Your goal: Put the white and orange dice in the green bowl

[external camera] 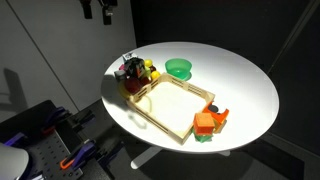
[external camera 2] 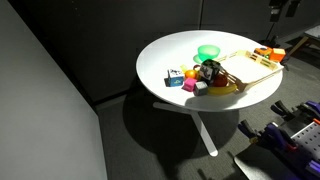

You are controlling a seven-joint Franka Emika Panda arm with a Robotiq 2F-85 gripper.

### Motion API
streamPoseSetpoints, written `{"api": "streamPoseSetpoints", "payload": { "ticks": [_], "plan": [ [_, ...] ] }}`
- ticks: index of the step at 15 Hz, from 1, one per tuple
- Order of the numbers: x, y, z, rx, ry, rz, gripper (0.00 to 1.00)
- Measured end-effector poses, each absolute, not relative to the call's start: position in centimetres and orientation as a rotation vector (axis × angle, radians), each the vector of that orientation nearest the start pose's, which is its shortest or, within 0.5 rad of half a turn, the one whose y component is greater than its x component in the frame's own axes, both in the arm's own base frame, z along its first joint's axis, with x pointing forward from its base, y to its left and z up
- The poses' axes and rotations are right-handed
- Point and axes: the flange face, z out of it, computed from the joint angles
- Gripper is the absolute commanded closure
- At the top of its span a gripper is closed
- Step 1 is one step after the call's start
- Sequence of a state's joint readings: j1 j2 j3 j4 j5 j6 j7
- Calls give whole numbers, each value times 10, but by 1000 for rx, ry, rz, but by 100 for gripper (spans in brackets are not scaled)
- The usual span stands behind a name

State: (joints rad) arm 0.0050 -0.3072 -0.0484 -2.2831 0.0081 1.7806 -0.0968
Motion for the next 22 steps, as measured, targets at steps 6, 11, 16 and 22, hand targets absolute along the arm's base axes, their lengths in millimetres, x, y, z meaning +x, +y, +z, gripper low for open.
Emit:
{"api": "streamPoseSetpoints", "payload": {
  "ticks": [6, 11, 16, 22],
  "plan": [
    [451, -2, 453, -3111, -127, 229, 0],
    [477, 24, 439, -3124, -206, 129, 0],
    [502, 49, 416, -3124, -278, 64, 0],
    [531, 67, 385, -3116, -322, 6, 0]
  ]
}}
